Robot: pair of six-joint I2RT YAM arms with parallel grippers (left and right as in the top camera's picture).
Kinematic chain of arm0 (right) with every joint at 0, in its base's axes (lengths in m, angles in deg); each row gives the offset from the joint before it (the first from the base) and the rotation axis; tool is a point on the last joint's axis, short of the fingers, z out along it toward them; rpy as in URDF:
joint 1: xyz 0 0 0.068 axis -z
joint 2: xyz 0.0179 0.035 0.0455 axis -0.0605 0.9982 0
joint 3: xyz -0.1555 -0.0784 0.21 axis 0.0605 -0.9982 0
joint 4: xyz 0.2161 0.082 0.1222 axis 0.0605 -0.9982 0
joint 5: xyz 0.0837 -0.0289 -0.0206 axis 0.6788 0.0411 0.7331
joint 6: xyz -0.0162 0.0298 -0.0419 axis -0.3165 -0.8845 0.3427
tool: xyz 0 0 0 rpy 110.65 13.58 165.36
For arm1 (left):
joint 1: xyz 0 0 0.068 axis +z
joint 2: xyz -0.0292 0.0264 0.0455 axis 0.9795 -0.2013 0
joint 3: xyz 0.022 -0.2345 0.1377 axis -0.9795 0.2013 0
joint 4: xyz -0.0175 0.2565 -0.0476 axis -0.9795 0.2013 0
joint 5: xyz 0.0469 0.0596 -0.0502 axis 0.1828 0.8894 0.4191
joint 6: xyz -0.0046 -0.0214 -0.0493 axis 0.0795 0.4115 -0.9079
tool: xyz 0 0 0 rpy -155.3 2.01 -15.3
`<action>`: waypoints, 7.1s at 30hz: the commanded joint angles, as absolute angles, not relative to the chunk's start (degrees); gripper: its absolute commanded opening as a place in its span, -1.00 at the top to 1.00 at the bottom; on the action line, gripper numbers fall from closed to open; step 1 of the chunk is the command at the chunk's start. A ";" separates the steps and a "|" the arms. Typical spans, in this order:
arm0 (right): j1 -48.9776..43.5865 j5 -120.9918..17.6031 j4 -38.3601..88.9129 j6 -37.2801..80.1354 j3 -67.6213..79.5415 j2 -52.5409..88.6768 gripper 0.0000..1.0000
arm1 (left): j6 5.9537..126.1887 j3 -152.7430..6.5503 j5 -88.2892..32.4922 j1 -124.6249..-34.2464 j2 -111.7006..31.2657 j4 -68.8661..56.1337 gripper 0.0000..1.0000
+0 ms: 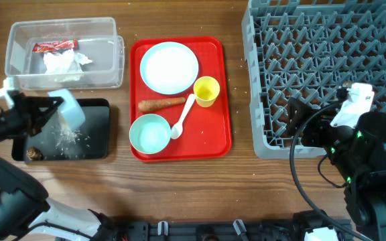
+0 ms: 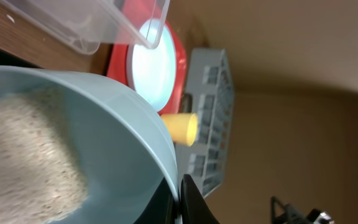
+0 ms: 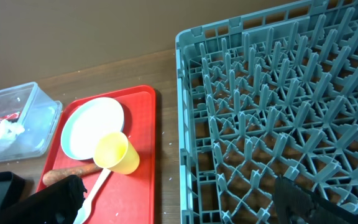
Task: Sort waste into correct bins and load items into the dishwasher rack
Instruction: 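Tip the blue bowl over the black tray to pour out the rice, then place the blue bowl back on the red tray and release, then grasp the yellow cup with the left gripper and lift it, then hand the yellow cup from the left gripper to the right gripper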
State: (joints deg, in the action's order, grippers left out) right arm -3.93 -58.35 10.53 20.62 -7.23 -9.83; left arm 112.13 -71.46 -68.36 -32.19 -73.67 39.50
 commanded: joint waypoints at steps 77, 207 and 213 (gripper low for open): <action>-4.02 -59.97 8.41 21.67 -6.16 -9.79 -0.99 | 65.45 -73.05 -11.72 -116.14 -61.39 17.47 0.92; -10.95 7.40 63.36 21.71 -6.16 22.87 -0.48 | 82.34 -88.37 -90.56 -91.80 -64.14 15.85 0.92; -10.95 7.40 63.38 21.67 -6.16 22.87 -0.11 | 82.34 -88.37 -90.52 -91.77 -64.14 15.87 0.75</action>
State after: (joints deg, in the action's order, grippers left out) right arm -10.71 6.87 62.92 21.27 -7.10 22.21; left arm 82.47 -88.11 -89.34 -91.51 -63.99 15.98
